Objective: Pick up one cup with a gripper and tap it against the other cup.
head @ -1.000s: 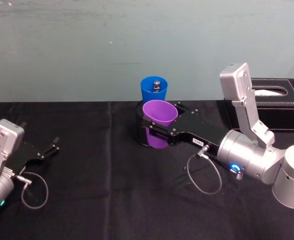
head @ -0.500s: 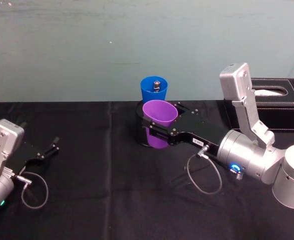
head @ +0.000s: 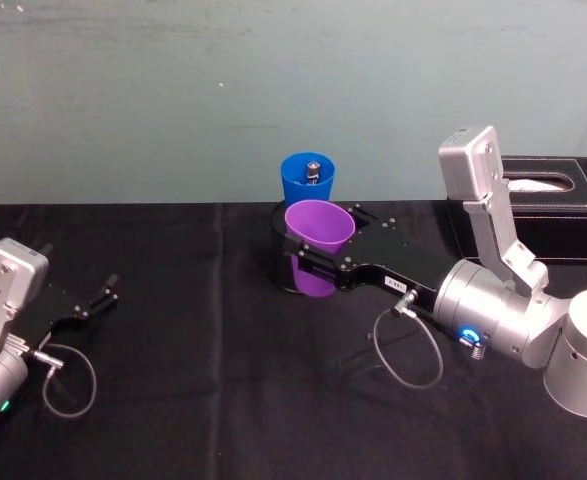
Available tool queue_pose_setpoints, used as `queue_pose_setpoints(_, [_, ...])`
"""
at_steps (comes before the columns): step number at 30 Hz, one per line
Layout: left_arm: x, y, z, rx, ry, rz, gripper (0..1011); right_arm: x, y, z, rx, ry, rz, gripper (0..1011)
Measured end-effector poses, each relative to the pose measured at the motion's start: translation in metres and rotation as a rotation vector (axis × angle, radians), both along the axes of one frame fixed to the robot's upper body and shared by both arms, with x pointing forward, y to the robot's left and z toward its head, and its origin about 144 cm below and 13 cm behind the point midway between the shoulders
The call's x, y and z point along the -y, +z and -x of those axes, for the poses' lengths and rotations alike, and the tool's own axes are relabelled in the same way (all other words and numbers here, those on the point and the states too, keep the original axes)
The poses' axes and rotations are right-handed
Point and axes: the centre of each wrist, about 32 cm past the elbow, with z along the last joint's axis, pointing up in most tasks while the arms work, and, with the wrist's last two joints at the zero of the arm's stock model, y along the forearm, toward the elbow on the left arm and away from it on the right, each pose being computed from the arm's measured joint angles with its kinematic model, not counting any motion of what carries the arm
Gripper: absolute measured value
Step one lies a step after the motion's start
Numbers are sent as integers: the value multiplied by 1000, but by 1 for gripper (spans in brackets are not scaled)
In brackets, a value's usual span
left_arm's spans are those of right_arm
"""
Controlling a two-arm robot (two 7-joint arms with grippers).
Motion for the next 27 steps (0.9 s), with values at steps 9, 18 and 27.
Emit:
queue_pose_setpoints(9, [0,0,0,0,0,0,1000,0,0,0,0,0,0,734])
queue_pose_setpoints(18, [0,0,0,0,0,0,1000,0,0,0,0,0,0,734])
queue_pose_setpoints(27, [0,0,0,0,0,0,1000,0,0,0,0,0,0,735])
